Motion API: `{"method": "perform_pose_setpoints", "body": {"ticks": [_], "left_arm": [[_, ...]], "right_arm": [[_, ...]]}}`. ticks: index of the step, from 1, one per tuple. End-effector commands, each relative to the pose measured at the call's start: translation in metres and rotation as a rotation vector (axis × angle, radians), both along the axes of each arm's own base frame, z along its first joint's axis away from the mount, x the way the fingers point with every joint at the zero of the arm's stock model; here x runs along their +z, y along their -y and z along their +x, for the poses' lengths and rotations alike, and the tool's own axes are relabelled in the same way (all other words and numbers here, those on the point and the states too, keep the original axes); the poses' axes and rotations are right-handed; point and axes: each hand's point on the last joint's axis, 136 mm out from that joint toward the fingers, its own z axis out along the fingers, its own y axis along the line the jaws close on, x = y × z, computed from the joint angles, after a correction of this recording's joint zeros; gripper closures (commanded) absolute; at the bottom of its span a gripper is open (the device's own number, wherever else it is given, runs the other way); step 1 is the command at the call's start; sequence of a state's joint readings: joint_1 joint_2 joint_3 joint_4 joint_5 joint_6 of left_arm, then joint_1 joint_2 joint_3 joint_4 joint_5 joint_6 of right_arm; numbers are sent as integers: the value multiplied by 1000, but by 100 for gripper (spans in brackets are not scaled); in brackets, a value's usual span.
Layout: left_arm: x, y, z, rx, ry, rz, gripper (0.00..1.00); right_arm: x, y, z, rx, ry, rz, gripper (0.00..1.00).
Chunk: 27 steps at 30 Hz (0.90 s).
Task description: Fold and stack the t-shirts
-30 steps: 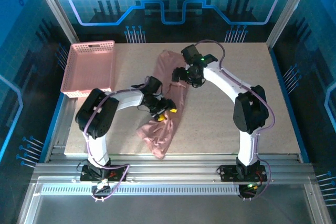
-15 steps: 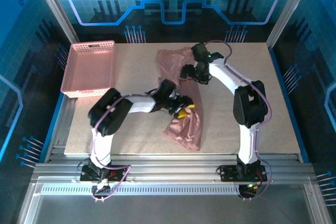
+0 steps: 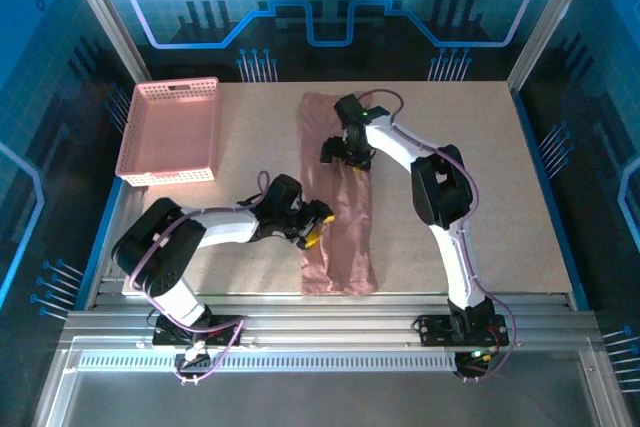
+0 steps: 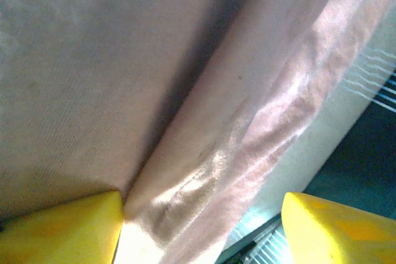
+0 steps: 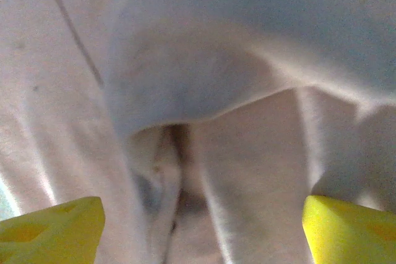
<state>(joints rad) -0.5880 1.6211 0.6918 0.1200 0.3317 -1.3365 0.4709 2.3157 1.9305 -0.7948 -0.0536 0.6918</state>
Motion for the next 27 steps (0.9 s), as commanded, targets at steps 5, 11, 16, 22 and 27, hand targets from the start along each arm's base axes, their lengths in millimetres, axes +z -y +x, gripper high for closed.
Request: {"method": "perform_pose_setpoints", "body": {"ticks": [5, 11, 16, 22, 27], "left_arm": [[16, -34, 9, -27, 6, 205, 20], [40, -47, 14, -51, 57, 224, 18], [53, -51, -21, -163, 37, 219, 18], [43, -51, -90, -226, 4, 218, 18], [22, -34, -105, -203, 17, 147, 27]], "right_arm": [[-38, 1, 14, -44, -57, -3, 15], [-37, -11, 44, -34, -35, 47, 14], [25, -19, 50, 40, 63, 106, 13], [100, 2, -40, 124, 89, 185, 10], [92, 23, -155, 207, -30, 279, 12]]}}
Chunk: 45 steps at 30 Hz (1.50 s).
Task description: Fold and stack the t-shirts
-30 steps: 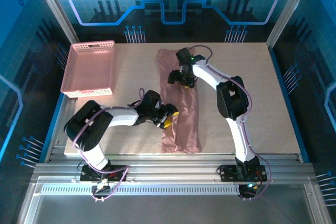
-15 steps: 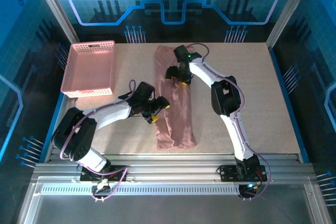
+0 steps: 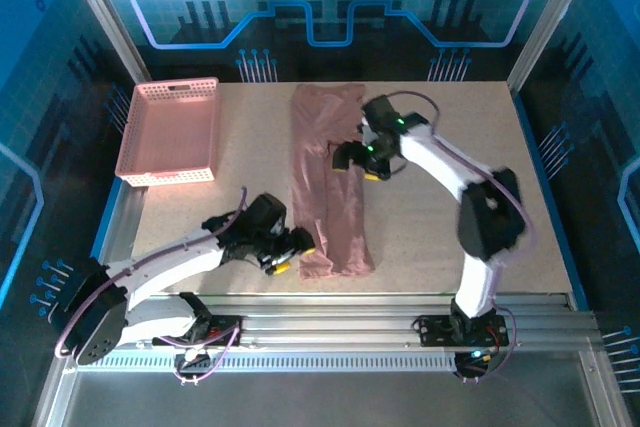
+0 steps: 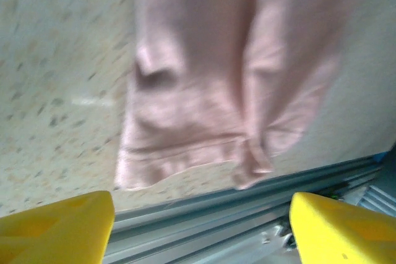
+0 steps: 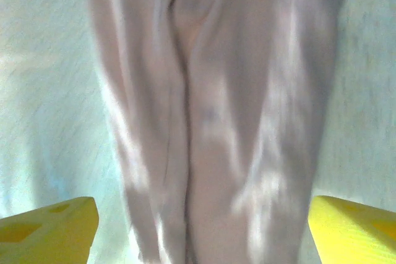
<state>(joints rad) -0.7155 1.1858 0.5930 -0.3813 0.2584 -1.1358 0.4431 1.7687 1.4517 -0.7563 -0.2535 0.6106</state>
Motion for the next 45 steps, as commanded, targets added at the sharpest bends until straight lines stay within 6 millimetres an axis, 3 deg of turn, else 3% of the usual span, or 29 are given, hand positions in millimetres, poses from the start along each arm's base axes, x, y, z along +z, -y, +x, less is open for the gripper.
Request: {"method": "perform_pose_setpoints", "body": {"ticks": [1, 4, 10, 17, 23, 31, 35, 37, 45], "left_arm": [[-12, 10, -1, 46, -6, -35, 28], [-26, 11, 1, 70, -11, -17, 38], [-55, 4, 4, 140, -51, 41, 48], [-70, 9, -1, 147, -87, 53, 59], [-84, 8, -9, 144, -115, 82, 75], [-90, -3, -18, 161, -126, 101, 84], [-86, 4, -14, 147, -107, 81, 84], [-85, 10, -12, 133, -102, 73, 85], [-84, 16, -11, 118, -94, 62, 95]], "right_arm": [[-12, -4, -76, 132, -81, 95, 14], [-28, -12, -124, 207, -131, 135, 17], [-56, -51, -171, 372, -214, 43, 31], [-79, -58, -186, 426, -274, -134, 41], [-106, -17, -186, 291, -355, -287, 67], [-96, 29, -194, 179, -369, -305, 66], [-83, 33, -195, 160, -302, -247, 45], [-83, 33, -190, 140, -297, -198, 43], [-118, 19, -190, 153, -363, -117, 44]]}}
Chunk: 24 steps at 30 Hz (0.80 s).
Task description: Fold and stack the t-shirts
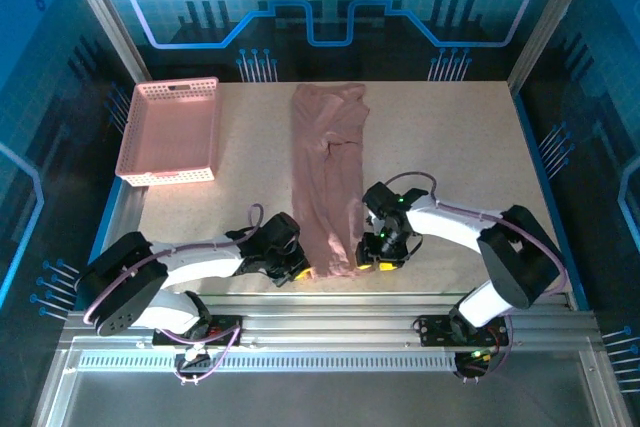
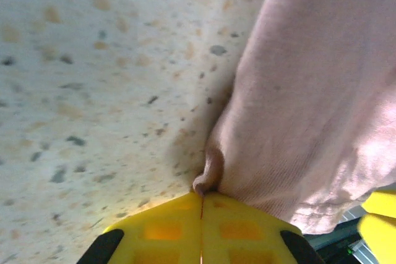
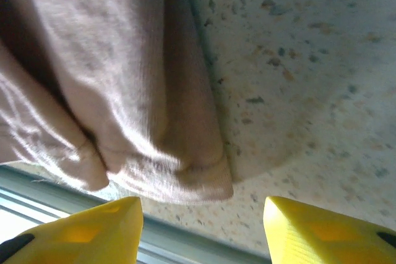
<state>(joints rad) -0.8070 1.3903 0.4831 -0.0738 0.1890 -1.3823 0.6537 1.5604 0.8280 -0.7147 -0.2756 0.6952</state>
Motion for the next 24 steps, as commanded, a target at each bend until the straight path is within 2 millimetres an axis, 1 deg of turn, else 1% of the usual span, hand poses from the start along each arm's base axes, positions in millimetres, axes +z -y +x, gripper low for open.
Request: {"method": "perform_pose_setpoints", "body": {"ticks": [1, 4, 6, 8, 9, 10, 12, 13, 14, 15, 17, 20, 22, 24], "left_arm": [[-27, -1, -9, -31, -3, 45, 95], [-27, -2, -11, -32, -6, 45, 99], [-27, -5, -13, -26, -3, 45, 100], [-25, -8, -16, -23, 1, 43, 100], [-24, -9, -16, -21, 4, 43, 100], [-21, -10, -17, -26, 12, 38, 100], [-11, -7, -16, -47, 32, 21, 100], [-4, -5, -17, -62, 43, 12, 100], [2, -5, -19, -75, 51, 14, 100], [9, -5, -20, -88, 68, 22, 100], [21, -10, -27, -106, 87, 54, 100], [35, -20, -36, -93, 113, 79, 100], [45, -24, -38, -77, 137, 71, 100], [55, -23, -36, -71, 162, 51, 100]], "right_arm": [[-9, -13, 3, 6, -9, 59, 44], [-17, -16, 4, 7, -22, 62, 47], [-18, -18, 6, 11, -21, 59, 50], [-19, -18, 7, 14, -25, 50, 62], [-19, -19, 8, 15, -31, 46, 74], [-17, -19, 9, 15, -29, 44, 83], [-9, -18, 9, 23, -22, 46, 93], [-5, -13, 4, 39, -29, 27, 97], [5, -13, 7, 62, -13, 15, 98], [13, -7, 3, 89, -10, -16, 99], [25, 3, -7, 112, -11, -49, 100], [39, 12, -24, 92, -22, -37, 100], [46, 13, -32, 76, -22, -17, 100], [53, 11, -35, 65, -20, 8, 100]]}}
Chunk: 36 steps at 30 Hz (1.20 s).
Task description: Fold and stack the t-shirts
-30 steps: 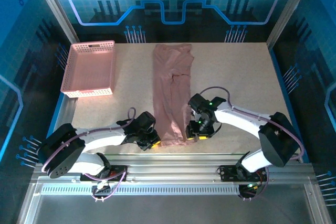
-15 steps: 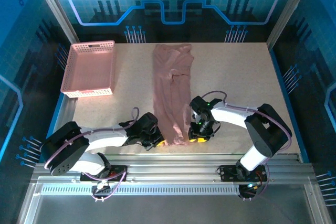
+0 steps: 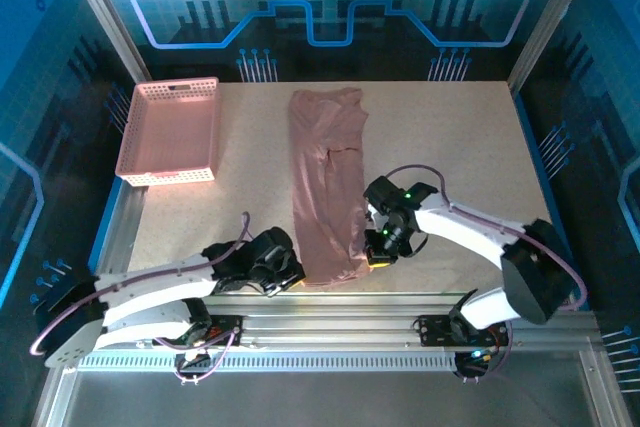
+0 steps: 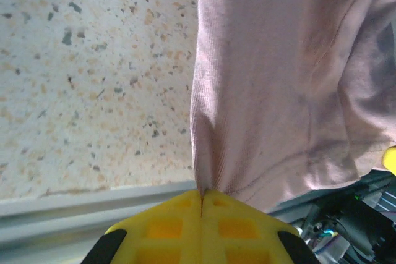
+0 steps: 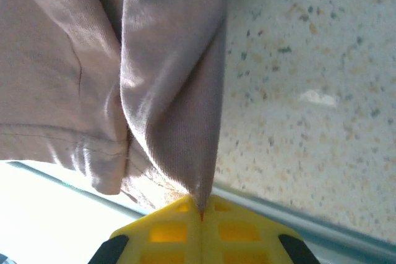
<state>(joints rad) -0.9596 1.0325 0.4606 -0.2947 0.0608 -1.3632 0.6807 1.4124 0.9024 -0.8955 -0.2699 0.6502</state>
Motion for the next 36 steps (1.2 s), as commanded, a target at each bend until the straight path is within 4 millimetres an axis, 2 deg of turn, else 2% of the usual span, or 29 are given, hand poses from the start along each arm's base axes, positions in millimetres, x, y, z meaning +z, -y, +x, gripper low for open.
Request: {"method": "perform_pose_setpoints", "body": {"ticks": [1, 5, 8, 11, 14, 19, 24, 27, 33, 36], "left_arm": [[10, -14, -1, 35, 11, 54, 100], [27, -7, 11, 42, 45, 30, 100], [44, -4, 34, 77, 62, -13, 100], [69, -5, 74, 99, 100, -51, 100], [96, -5, 128, 80, 162, -77, 100], [111, -21, 217, 75, 223, -57, 100], [89, -36, 273, 67, 209, -17, 100], [68, -43, 297, 61, 187, 9, 100], [44, -41, 337, 54, 178, -2, 100], [30, -38, 351, 51, 157, -4, 100]], "right_arm": [[7, 7, -24, -5, -69, -12, 100], [16, 2, -14, -12, -38, 7, 100], [30, -3, 17, -57, 20, 55, 100], [41, -8, 63, -91, 67, 93, 100], [46, -15, 117, -108, 119, 122, 100], [37, -22, 207, -174, 154, 168, 100], [23, -35, 268, -179, 159, 178, 100], [9, -36, 291, -197, 148, 162, 100], [-19, -24, 321, -231, 131, 105, 100], [-29, -19, 331, -263, 115, 104, 96]]}}
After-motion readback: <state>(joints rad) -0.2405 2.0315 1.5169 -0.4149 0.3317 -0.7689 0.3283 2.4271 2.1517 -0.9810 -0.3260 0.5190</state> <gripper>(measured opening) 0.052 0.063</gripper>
